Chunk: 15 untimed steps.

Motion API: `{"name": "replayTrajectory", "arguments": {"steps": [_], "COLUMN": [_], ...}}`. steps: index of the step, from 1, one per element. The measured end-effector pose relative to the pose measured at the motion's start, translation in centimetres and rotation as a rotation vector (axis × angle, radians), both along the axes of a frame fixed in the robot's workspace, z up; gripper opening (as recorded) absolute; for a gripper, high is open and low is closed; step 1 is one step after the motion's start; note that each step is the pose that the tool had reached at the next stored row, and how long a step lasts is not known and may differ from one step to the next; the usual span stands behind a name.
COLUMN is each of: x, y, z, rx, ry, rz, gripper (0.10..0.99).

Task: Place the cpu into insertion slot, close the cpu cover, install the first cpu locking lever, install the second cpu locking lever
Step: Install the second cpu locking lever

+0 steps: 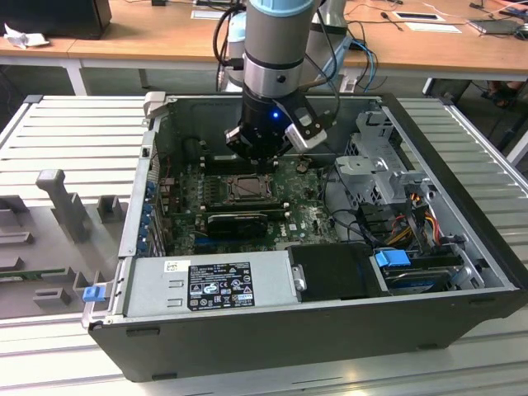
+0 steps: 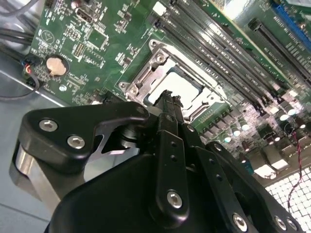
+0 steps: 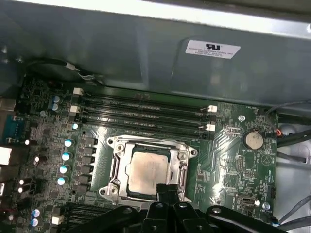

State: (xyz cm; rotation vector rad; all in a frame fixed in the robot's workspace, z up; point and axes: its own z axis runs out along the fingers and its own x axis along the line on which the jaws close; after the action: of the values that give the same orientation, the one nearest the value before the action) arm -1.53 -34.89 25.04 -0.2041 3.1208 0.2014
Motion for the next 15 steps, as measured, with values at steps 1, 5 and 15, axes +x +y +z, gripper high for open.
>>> {"name": "replayTrajectory", "arguments": {"steps": [1,5,15], "x": [0.00,0.00,-0.10], "y": [-0.20,-0.63,-2.59], "z": [-0.13,-0.37,-0.64], "rx": [0.000,0.000,0.006], "ry": [0.0012,0.0019,0.0018], "rz": [0.000,0.000,0.000], "gripper": [0.106,0.106,0.106]}}
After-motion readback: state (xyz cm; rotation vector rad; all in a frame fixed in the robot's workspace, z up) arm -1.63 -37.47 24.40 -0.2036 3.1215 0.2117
